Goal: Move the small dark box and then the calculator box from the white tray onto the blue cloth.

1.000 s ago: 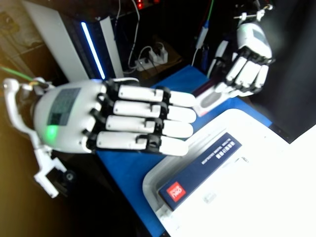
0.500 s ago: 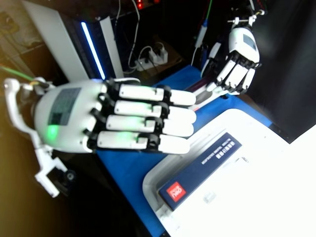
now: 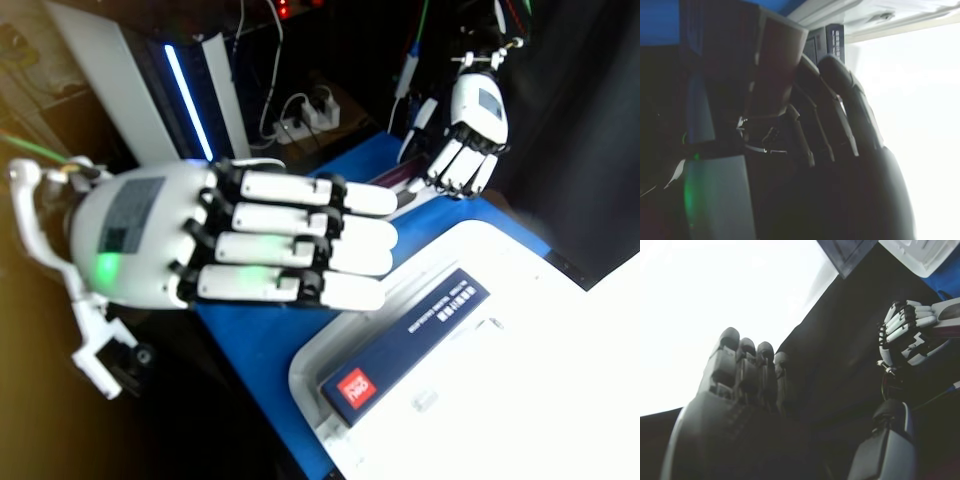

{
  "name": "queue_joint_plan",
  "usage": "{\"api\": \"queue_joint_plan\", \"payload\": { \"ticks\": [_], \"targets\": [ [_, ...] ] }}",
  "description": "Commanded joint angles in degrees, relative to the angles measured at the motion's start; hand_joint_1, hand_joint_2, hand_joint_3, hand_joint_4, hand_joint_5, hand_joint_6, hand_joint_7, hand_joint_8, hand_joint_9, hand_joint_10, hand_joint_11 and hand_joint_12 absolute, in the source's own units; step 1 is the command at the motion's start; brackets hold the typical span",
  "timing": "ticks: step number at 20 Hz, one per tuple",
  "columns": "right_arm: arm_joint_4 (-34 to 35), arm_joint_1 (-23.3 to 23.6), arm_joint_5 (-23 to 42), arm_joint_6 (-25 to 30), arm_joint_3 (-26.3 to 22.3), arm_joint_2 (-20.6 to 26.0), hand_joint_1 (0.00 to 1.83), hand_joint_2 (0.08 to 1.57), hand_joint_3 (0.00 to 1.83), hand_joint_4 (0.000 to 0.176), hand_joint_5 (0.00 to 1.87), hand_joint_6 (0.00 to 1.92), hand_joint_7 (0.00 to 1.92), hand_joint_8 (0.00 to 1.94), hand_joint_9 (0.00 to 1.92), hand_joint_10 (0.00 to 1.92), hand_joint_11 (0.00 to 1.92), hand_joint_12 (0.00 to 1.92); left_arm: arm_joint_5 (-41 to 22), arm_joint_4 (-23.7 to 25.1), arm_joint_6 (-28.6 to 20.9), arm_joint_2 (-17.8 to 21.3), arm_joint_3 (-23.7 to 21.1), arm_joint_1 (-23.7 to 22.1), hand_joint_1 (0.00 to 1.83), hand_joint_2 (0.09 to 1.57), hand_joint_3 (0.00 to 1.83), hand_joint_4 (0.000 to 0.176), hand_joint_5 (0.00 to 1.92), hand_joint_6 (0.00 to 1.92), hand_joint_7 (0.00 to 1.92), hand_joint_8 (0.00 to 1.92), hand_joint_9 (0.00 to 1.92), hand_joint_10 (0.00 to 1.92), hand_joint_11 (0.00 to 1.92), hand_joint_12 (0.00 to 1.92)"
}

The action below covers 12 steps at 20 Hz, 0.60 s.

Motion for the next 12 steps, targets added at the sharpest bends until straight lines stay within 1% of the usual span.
{"api": "queue_joint_plan", "payload": {
  "ticks": [1,2,3,4,5,6,7,8,9,10,11,12],
  "targets": [
    [1.79,0.24,6.58,0.25,0.05,-0.11,0.50,0.71,0.00,0.008,0.24,0.00,0.23,0.00,0.13,0.00,0.00,0.37,-4.64,-2.06,-1.13,-0.56,-0.10,-0.34,1.25,1.15,0.00,0.000,1.00,0.68,0.88,1.40,0.71,1.41,0.51,1.82],
    [1.79,0.24,6.58,0.25,0.05,-0.13,0.50,0.72,0.00,0.017,0.24,0.00,0.23,0.00,0.14,0.00,0.00,0.39,-4.36,-1.67,-1.12,-0.69,-0.10,-0.34,1.25,1.15,0.00,0.000,0.98,0.72,0.87,1.41,0.68,1.43,0.49,1.80],
    [1.79,0.24,6.58,0.25,0.06,-0.17,0.50,0.73,0.00,0.020,0.24,0.00,0.23,0.00,0.14,0.00,0.00,0.42,-3.97,-1.17,-1.08,-0.83,-0.10,-0.34,1.25,1.15,0.00,0.000,0.97,0.74,0.87,1.42,0.67,1.39,0.46,1.76],
    [1.79,0.25,6.58,0.25,0.06,-0.21,0.50,0.73,0.00,0.018,0.24,0.00,0.23,0.00,0.14,0.00,0.00,0.43,-3.57,-0.80,-1.01,-0.94,-0.10,-0.34,1.25,1.14,0.00,0.000,0.99,0.74,0.89,1.37,0.68,1.30,0.41,1.69],
    [1.80,0.25,6.58,0.25,0.05,-0.21,0.51,0.73,0.00,0.019,0.24,0.00,0.22,0.00,0.13,0.00,0.00,0.37,-3.23,-0.52,-0.94,-1.00,-0.13,-0.34,1.24,1.13,0.00,0.000,0.96,0.86,0.96,1.21,0.75,1.05,0.43,1.49],
    [1.81,0.25,6.58,0.25,0.05,-0.21,0.50,0.73,0.00,0.013,0.24,0.00,0.23,0.00,0.14,0.01,0.00,0.36,-2.84,-0.32,-0.62,-1.04,-0.22,-0.34,1.22,1.12,0.00,0.000,0.89,1.08,1.03,0.97,0.87,0.58,0.36,1.26],
    [1.82,0.25,6.58,0.25,0.05,-0.21,0.50,0.73,0.00,0.019,0.23,0.00,0.22,0.00,0.15,0.01,0.00,0.36,-2.69,-0.27,-0.41,-1.04,-0.27,-0.34,1.19,1.02,0.00,0.000,0.80,0.57,0.88,0.51,0.77,0.37,0.20,1.13],
    [1.82,0.25,6.58,0.25,0.05,-0.21,0.50,0.73,0.00,0.019,0.23,0.00,0.22,0.00,0.15,0.01,0.00,0.36,-2.54,-0.16,-0.28,-1.01,-0.31,-0.34,1.19,1.02,0.00,0.000,0.80,0.57,0.88,0.51,0.77,0.37,0.20,1.13],
    [1.82,0.25,6.58,0.25,0.05,-0.21,0.50,0.74,0.00,0.026,0.23,0.00,0.22,0.00,0.15,0.01,0.00,0.36,-2.49,-0.11,-0.26,-0.98,-0.33,-0.34,1.14,0.98,0.00,0.000,0.83,0.27,0.87,0.25,0.74,0.23,0.16,1.08],
    [1.83,0.25,6.58,0.25,0.06,-0.21,0.50,0.74,0.00,0.028,0.22,0.00,0.22,0.00,0.14,0.01,0.00,0.36,-2.44,-0.08,-0.25,-0.92,-0.33,-0.35,1.09,0.96,0.00,0.000,0.79,0.11,0.81,0.10,0.66,0.12,0.11,1.11],
    [1.84,0.25,6.58,0.25,0.06,-0.23,0.51,0.74,0.00,0.036,0.22,0.00,0.22,0.00,0.14,0.00,0.00,0.32,-2.44,-0.09,-0.25,-0.89,-0.33,-0.35,1.03,0.93,0.00,0.000,0.73,0.01,0.73,0.01,0.58,0.03,0.05,1.10],
    [1.86,0.25,6.58,0.25,0.07,-0.31,0.51,0.73,0.00,0.041,0.23,0.00,0.22,0.00,0.14,0.00,0.00,0.32,-2.43,-0.08,-0.22,-0.87,-0.33,-0.37,1.01,0.92,0.00,0.000,0.71,0.01,0.65,0.00,0.52,0.01,0.04,0.98]
  ]
}}
